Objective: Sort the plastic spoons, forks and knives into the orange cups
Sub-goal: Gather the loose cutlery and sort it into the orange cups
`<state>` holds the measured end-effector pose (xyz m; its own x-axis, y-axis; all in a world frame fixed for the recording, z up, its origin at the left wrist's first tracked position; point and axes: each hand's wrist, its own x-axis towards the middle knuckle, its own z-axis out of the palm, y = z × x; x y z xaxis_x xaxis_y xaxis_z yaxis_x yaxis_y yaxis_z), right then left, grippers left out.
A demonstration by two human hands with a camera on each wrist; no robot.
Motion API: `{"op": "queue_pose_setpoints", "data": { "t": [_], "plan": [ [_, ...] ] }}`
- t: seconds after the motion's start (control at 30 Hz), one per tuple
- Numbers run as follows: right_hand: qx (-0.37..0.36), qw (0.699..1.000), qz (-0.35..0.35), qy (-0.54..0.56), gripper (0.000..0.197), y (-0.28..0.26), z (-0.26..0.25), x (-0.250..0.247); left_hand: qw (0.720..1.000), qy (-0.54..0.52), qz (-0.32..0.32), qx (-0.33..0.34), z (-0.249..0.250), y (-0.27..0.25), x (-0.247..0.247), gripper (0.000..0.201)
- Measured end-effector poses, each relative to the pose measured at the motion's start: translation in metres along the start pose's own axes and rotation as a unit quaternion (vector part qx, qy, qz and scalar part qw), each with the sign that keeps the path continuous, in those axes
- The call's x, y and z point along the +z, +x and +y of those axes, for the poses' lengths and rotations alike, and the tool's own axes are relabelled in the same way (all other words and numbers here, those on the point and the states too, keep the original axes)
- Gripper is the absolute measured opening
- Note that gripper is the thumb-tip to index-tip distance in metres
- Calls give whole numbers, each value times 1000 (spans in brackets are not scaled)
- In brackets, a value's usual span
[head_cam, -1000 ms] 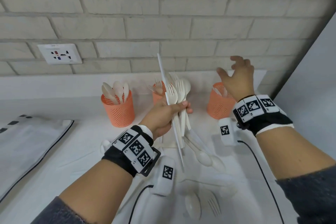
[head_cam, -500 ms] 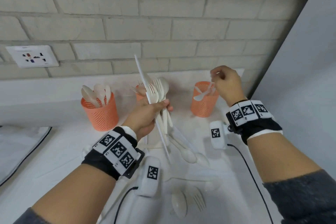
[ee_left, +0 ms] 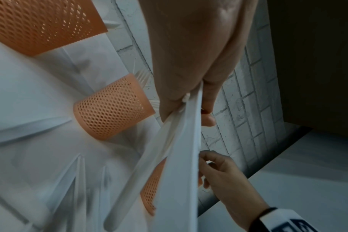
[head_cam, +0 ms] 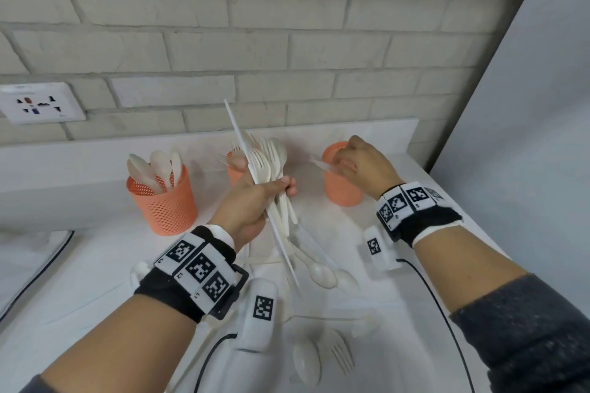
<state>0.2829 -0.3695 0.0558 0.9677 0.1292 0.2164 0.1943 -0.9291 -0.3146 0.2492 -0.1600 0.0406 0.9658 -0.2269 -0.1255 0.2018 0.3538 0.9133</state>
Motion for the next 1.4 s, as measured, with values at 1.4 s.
{"op": "queue_pose_setpoints", "data": {
  "t": [1.4],
  "plan": [
    [-77,962,-147,216,6,-52,-105,0,998,-16,37,40,11,-6,10,42]
  ]
}}
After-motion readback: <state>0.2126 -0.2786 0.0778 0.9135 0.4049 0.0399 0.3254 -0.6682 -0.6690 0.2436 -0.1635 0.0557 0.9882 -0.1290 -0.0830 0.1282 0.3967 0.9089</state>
